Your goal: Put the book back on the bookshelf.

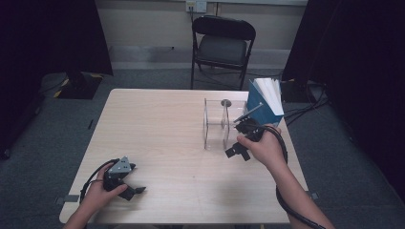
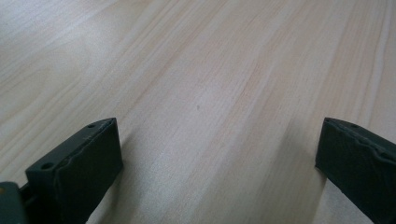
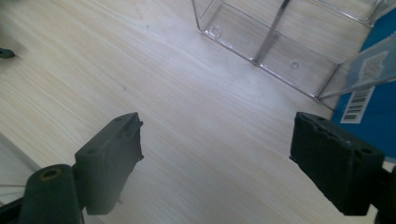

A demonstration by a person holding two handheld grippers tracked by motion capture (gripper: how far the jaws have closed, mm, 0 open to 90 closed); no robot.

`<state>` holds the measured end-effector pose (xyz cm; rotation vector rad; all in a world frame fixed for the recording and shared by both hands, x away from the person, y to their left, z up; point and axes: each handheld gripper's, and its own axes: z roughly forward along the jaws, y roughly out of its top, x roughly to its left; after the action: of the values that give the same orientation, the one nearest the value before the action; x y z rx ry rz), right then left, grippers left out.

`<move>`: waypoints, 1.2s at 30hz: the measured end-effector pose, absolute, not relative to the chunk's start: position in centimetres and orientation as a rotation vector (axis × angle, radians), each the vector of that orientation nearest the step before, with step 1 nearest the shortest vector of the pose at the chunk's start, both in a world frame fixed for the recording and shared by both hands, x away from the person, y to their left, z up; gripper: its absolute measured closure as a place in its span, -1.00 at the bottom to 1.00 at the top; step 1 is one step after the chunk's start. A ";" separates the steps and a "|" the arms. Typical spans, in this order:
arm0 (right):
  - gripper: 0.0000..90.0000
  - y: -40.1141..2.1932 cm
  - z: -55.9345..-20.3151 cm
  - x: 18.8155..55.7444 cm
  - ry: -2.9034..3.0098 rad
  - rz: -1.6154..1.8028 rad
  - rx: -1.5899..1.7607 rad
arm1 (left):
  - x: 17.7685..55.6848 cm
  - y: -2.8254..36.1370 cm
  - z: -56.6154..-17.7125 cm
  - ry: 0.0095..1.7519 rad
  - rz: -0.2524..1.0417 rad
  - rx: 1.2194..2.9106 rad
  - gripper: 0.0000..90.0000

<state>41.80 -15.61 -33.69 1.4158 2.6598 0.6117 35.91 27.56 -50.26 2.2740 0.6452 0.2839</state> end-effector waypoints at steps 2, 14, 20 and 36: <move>-0.64 -15.3 -33.9 41.8 2.667 0.610 1.408 | 35.9 27.5 -50.3 0.649 0.269 2.270 -1.00; -0.64 -12.7 -35.1 41.8 2.726 0.636 1.350 | 35.9 27.5 -50.3 0.646 0.267 2.267 -1.00; -0.62 -11.6 -35.9 41.9 2.747 0.649 1.316 | 35.9 27.5 -50.3 0.646 0.268 2.267 -1.00; -0.62 -8.6 -37.6 41.6 2.818 0.656 1.227 | 35.9 27.5 -50.3 0.654 0.268 2.266 -1.00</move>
<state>41.61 -8.58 -37.58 1.2271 2.8180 0.6561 35.94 27.45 -50.32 2.2659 0.6545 0.2679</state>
